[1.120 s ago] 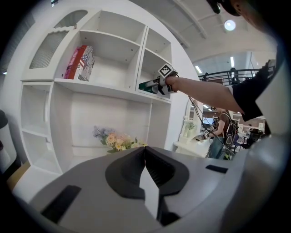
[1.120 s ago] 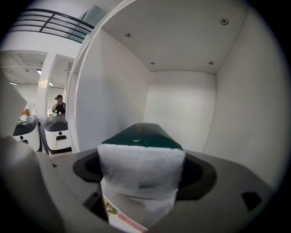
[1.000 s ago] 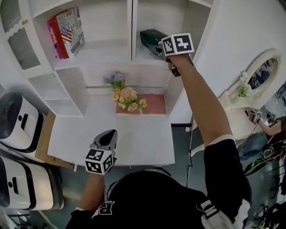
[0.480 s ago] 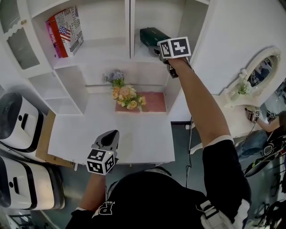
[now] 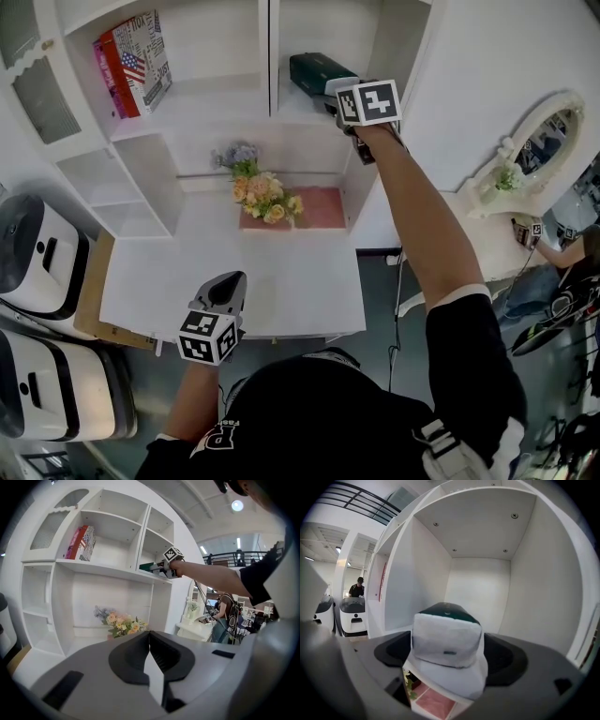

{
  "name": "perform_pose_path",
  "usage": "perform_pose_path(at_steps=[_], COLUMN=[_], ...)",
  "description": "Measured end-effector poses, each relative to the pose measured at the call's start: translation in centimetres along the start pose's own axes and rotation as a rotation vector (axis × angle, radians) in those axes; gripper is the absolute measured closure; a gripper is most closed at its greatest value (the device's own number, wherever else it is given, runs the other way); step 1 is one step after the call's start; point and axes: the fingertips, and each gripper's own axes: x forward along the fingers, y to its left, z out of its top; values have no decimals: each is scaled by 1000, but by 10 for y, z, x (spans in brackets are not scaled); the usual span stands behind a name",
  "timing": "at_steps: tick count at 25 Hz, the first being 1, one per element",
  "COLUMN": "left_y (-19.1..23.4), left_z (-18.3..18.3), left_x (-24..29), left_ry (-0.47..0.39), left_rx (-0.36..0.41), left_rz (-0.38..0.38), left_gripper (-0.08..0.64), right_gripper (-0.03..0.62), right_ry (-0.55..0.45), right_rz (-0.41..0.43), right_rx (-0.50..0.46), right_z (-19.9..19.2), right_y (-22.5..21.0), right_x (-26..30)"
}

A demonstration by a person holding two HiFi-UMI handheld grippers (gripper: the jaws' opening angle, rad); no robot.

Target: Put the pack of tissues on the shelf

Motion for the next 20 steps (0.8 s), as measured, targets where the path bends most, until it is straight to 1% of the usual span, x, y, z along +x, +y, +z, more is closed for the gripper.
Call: perform_pose_path(at_steps=[4,8,11,16,17,18,20], left_y=[-7,-16,-20,-28,-30,-32,-35], left_z=[-2,-5,-4,-6,-6,-6,-7], left_x=[0,4,6,13,14,15,16], left_ry=[4,17,16,19,20,20,20], left_rx=[4,9,13,14,15,17,19], left_rz=[-20,-47,-66,-98,-106,-114,-128], left_gripper=[546,546,546,546,546,546,546], right_gripper=[127,127,129,135,149,177,282], right_ry=[-13,-52,-110,-213,-227,-239,-258], right_rz=[-6,-1,12,73,80,84,85], right_rx=[-6,-7,-19,-72,-78,-80,-75], right_z=[-4,-7,-6,-15,-19,-23,-32], right_y=[-1,4,15,50,57,63,74], right_x=[-15,-36,-58,-93,-99,-105,-116])
